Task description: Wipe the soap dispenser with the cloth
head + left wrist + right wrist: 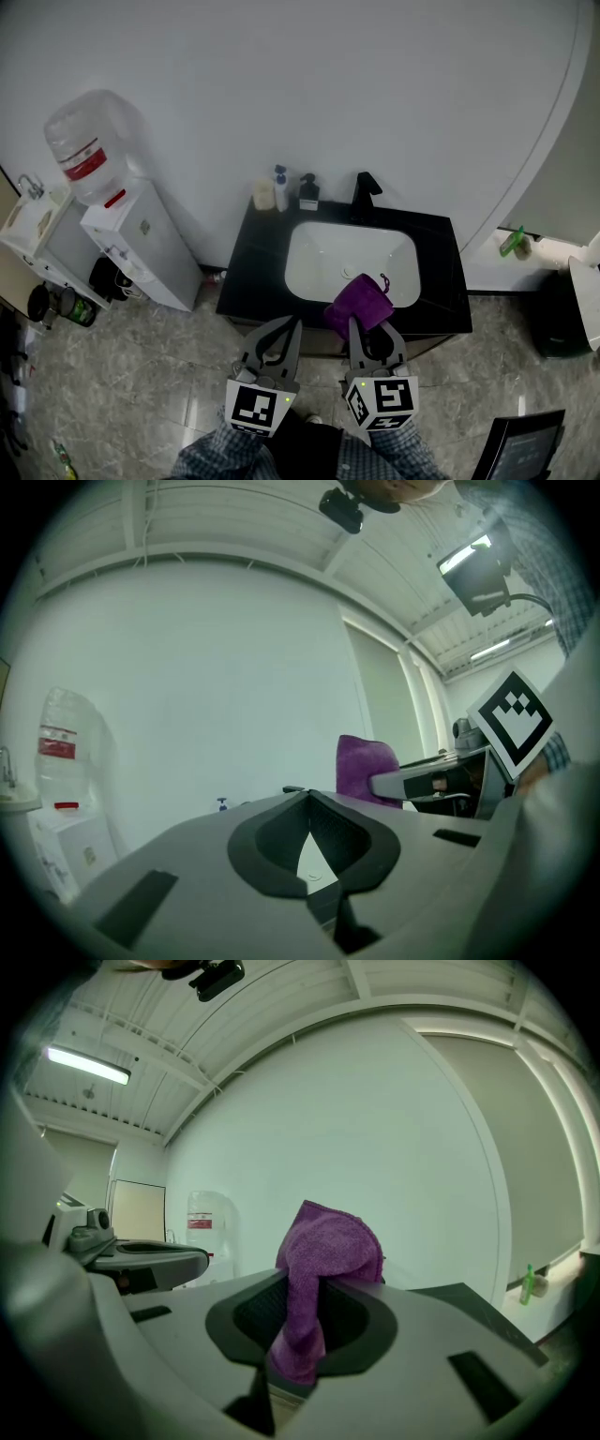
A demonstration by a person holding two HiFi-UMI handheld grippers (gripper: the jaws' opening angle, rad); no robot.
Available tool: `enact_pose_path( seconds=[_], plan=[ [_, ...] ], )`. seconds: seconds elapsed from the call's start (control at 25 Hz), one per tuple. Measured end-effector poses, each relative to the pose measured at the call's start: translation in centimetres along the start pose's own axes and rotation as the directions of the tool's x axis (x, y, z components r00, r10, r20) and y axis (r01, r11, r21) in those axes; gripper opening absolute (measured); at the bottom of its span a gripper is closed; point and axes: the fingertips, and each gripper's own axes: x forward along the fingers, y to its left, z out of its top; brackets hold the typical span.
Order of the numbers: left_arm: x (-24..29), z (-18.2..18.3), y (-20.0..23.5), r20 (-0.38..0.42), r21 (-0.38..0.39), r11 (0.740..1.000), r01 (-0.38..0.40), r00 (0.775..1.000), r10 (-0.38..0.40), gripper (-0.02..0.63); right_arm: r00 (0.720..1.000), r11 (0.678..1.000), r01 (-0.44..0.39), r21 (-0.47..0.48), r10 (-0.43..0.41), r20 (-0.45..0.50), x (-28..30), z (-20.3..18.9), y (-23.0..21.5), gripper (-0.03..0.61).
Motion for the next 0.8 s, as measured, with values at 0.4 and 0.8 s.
enact_pose_path(
  seconds=[0.4, 0.8],
  plan=[
    [2.4, -0.3, 0.5, 0.027, -0.019, 1.000, -0.003, 1.000, 0.004, 0.002, 1.000, 1.000, 0.018, -0.017, -0.018, 0.004, 1.2, 0.1, -1.9, 0.078],
    [10.1, -2.1, 6.7, 0.017, 0.006, 1.000, 0.021, 1.000, -0.021, 0.002, 0.999, 0.999, 0.036, -0.009, -0.036, -0.023, 10.7, -0.6, -3.7, 0.078]
  ],
)
